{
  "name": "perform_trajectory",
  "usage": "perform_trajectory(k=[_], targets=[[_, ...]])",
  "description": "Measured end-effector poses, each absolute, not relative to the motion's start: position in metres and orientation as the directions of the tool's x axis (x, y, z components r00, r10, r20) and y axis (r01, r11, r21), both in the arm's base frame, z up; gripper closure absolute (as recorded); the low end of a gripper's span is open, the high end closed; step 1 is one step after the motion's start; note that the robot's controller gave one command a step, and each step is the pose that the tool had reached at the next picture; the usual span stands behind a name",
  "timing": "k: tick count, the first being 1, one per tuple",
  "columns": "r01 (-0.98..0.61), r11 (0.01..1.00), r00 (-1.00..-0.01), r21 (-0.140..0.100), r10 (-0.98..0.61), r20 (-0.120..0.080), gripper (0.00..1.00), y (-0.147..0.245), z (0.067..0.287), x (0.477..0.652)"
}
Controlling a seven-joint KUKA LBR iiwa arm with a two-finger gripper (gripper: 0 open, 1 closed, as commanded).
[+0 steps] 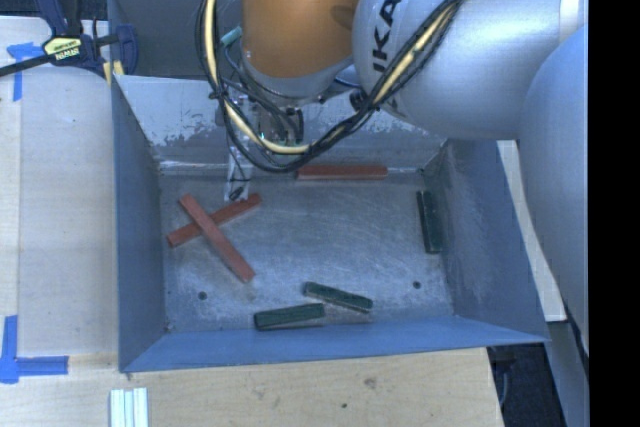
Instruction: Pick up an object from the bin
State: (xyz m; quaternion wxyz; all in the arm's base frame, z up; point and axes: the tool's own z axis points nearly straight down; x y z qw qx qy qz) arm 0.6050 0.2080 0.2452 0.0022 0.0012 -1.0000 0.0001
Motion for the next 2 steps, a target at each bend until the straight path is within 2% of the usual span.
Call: perform_trajectory(k=[1, 2], targets=[[-0.063, 0.998, -0.998, -0.002, -0.063, 0.005, 0.00, 0.1601, 0.0833, 0.5947], [-0.063, 0.998, -0.998, 0.001, -0.063, -0.003, 1.00, 0.1619, 0.0886, 0.5969]])
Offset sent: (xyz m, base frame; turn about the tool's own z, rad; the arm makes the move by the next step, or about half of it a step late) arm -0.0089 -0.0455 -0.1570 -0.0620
